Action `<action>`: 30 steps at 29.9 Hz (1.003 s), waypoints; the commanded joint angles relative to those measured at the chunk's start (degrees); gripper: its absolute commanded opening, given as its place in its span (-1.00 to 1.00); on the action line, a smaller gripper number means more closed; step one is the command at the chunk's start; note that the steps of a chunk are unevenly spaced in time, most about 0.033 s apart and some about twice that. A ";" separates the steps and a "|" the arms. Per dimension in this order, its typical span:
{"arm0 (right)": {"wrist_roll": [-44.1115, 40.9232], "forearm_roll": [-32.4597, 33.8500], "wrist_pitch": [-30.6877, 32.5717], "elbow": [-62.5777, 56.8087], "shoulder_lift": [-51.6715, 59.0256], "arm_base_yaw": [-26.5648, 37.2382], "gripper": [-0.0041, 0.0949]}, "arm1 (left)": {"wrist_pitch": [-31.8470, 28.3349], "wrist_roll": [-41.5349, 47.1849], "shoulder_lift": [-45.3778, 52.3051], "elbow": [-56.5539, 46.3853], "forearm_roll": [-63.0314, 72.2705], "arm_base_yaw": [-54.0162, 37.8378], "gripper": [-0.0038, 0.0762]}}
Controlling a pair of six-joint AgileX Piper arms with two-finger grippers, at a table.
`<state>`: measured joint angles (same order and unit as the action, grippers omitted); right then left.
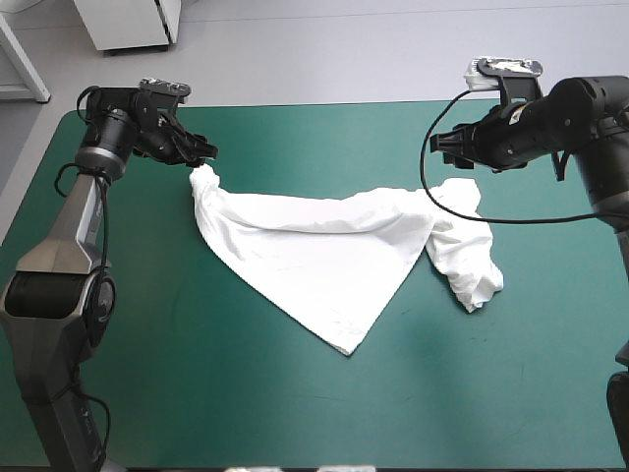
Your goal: Fold the cloth
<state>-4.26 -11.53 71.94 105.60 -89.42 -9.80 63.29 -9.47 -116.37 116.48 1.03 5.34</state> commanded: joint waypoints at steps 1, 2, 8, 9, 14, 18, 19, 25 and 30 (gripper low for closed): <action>1.10 -0.81 -0.31 -1.17 3.31 0.26 0.08 | -2.28 1.21 0.24 1.69 0.25 -0.15 0.32; 1.52 -0.81 -0.31 -1.82 3.56 0.26 0.08 | -2.28 1.50 -0.71 1.69 0.83 -0.15 0.31; 2.07 -0.69 -0.31 -4.68 4.42 0.26 0.08 | -2.94 1.50 -4.16 1.69 0.72 -0.15 0.29; 2.07 -0.92 -0.31 -5.15 4.51 0.26 0.08 | -2.94 1.50 -4.79 1.69 0.72 -0.15 0.29; 2.37 -0.90 -0.31 -5.48 4.79 0.26 0.08 | -3.07 1.55 -7.50 1.69 1.04 -0.15 0.25; 2.37 -0.90 -0.31 -5.48 4.88 0.26 0.08 | -2.72 1.55 -8.95 1.69 1.35 -0.15 0.12; 2.37 -1.05 -0.31 -5.48 4.88 0.26 0.08 | -2.73 1.55 -9.08 1.69 1.35 -0.15 0.05; 3.27 -3.09 -0.31 -5.48 4.88 0.26 0.08 | -1.57 1.55 -10.10 1.69 1.35 -0.15 -0.58; 4.94 -4.75 -0.31 -5.48 6.31 -1.42 0.08 | -0.61 1.55 -10.61 1.69 1.35 -0.15 -0.92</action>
<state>-0.60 -14.47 71.94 98.71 -86.56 -10.26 62.27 -8.32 -129.33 117.05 4.52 5.51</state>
